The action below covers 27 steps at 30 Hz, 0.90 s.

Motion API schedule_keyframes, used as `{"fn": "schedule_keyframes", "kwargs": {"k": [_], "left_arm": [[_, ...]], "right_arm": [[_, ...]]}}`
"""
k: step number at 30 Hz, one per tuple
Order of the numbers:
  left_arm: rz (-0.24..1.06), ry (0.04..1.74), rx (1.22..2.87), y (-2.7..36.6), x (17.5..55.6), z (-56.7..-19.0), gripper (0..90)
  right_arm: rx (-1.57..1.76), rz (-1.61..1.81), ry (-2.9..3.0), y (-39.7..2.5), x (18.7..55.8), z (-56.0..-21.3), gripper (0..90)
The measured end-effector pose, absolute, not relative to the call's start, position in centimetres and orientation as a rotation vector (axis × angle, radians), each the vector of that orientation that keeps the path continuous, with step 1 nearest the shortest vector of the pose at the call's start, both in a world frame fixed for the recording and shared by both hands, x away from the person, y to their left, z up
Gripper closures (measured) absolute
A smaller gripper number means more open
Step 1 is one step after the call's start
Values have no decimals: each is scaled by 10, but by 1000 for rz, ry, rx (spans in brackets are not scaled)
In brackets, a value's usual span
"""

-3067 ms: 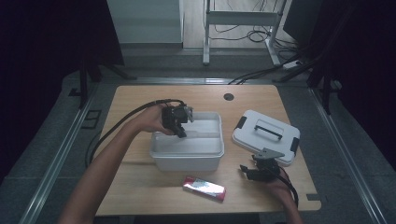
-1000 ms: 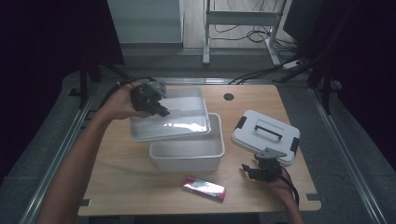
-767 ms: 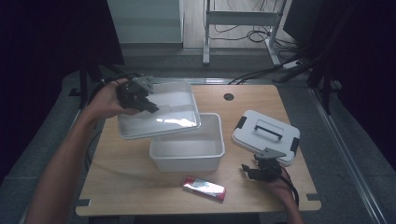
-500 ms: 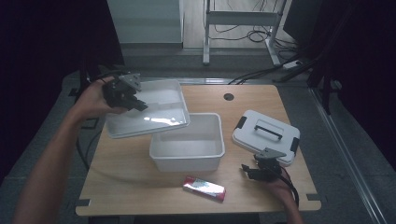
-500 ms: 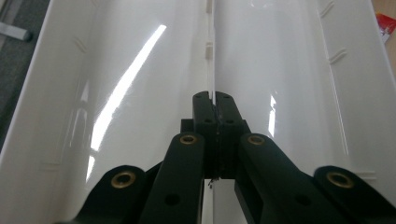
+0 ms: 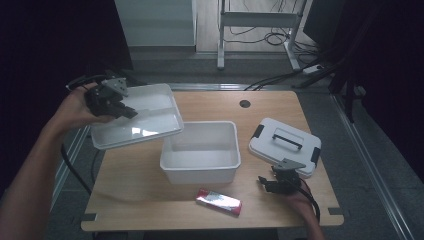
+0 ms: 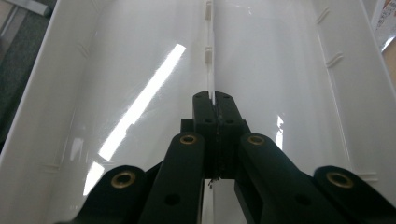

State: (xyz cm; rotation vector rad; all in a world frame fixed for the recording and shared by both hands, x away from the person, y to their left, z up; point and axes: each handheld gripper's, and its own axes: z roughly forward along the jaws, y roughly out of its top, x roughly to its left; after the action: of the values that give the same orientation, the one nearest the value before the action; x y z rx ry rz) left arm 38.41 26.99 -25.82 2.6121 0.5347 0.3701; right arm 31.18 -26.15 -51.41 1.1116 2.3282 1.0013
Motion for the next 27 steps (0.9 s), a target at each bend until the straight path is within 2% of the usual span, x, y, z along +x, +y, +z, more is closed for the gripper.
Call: {"fn": "schedule_keyframes", "kwargs": {"k": [18, 27], "left_arm": [[352, 724, 2581, 334, 377, -292, 899], [286, 773, 2571, 343, 382, -337, 899]], "right_arm": [[1117, 1002, 2329, -261, 312, -515, 316], [1118, 1001, 2330, -261, 312, -515, 316]]}}
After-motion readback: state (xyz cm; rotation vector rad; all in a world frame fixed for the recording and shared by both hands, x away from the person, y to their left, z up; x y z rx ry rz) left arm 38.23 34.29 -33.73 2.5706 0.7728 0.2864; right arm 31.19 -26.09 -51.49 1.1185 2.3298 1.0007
